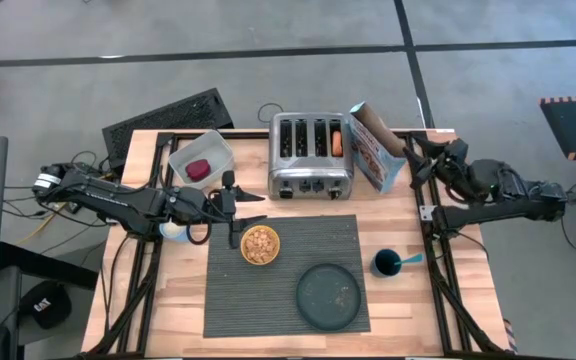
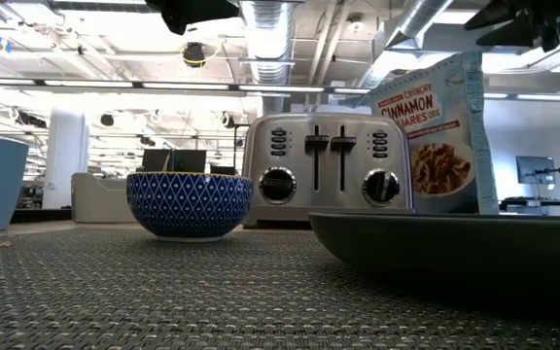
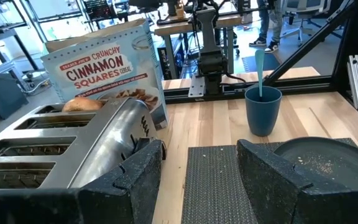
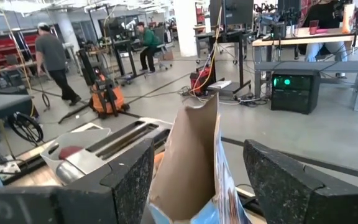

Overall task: Arrange a breakfast setting
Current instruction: Put the toasted bagel on the black plate

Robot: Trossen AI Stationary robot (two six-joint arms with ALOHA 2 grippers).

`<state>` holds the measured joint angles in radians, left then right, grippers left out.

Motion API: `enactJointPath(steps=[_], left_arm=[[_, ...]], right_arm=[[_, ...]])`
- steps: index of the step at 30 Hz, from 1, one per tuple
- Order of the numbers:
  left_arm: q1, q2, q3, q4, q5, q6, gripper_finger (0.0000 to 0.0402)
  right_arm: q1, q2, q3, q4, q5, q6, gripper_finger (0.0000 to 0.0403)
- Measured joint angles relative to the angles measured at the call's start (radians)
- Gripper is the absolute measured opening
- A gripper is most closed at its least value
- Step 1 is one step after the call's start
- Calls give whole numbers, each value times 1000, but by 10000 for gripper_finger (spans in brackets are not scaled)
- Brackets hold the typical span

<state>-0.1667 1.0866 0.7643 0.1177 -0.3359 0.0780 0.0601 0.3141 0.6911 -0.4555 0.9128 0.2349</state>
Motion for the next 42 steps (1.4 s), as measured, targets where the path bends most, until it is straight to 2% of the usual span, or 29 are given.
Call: enactJointPath(steps=[6,15,19,28,31,34,38,42], left_arm=[[0,0,0,0,0,0,195],[0,0,0,0,0,-1,195],[0,0,0,0,0,-2,195],[0,13,0,18,-12,-39,195],[1,46,0,51,-20,-56,195],[10,101,17,81,-24,-71,195],[52,212,124,65,-72,-123,194],[108,350,295,-23,-72,-154,194]], right_arm=[[0,0,11,2,-8,-24,276],[17,52,11,67,-195,-95,276],[67,109,15,117,-243,-143,276],[239,239,67,117,-234,-158,276],[307,265,73,118,-203,-156,276],[381,267,73,103,-126,-156,276],[465,238,73,71,-11,-157,276],[513,222,73,66,66,-187,276]])
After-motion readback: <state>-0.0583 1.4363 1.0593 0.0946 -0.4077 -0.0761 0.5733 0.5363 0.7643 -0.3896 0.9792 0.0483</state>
